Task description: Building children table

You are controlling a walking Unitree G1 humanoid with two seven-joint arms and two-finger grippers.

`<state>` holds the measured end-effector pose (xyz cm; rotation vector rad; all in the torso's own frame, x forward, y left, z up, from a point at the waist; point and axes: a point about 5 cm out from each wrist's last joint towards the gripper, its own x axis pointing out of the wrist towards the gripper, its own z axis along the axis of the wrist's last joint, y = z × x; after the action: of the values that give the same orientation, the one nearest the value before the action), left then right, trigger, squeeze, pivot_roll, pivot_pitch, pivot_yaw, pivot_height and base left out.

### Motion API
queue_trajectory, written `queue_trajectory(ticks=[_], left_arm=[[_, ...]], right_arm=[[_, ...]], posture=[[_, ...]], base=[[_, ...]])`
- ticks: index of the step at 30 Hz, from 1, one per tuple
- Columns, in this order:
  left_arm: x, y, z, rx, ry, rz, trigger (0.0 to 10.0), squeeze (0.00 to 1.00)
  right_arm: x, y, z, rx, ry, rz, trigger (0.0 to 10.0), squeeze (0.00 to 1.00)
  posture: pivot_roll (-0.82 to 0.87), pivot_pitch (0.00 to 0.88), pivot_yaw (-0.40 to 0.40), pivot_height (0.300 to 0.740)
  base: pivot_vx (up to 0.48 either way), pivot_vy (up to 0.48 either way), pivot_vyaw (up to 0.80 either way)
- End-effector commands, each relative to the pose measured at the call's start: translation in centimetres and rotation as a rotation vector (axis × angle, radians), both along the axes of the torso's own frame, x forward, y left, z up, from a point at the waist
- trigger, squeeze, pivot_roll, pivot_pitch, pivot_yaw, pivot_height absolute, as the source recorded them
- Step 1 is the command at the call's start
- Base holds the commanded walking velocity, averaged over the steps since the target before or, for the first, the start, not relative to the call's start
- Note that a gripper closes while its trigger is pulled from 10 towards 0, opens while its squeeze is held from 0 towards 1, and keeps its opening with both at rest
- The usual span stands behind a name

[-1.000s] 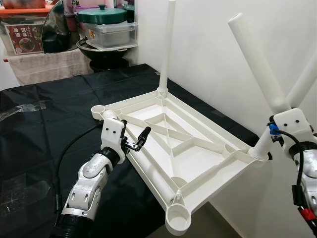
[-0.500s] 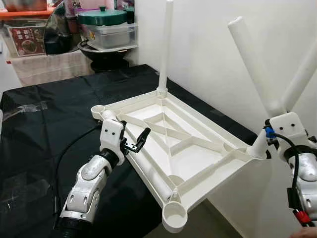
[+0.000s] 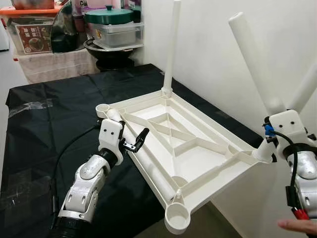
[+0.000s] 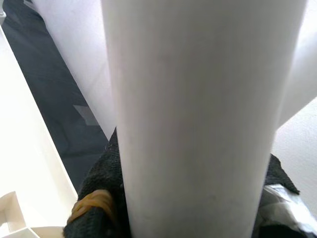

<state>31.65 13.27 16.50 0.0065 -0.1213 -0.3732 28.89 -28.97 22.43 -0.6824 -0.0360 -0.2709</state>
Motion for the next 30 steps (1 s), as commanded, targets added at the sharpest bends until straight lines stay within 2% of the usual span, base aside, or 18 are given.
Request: queue_trajectory(ticks=[1,30], left_arm=[[-0.1,0.1,0.1,0.004,0.004,0.002,10.0,0.00],[-0.3,-1.0,-0.1,-0.011,0.011,-0.020,10.0,0.00]], right_arm=[[0.1,0.2,0.1,0.000,-0.012,0.014,10.0,0.00],[-0.2,0.2,0.5,-0.014,-0.020,0.017,10.0,0.00]], posture=[[0.03,0.000,-0.075,0.740],[0.00,0.000,-0.076,0.740]], base=[[0.000,0.000,0.00],[0.000,0.000,0.00]])
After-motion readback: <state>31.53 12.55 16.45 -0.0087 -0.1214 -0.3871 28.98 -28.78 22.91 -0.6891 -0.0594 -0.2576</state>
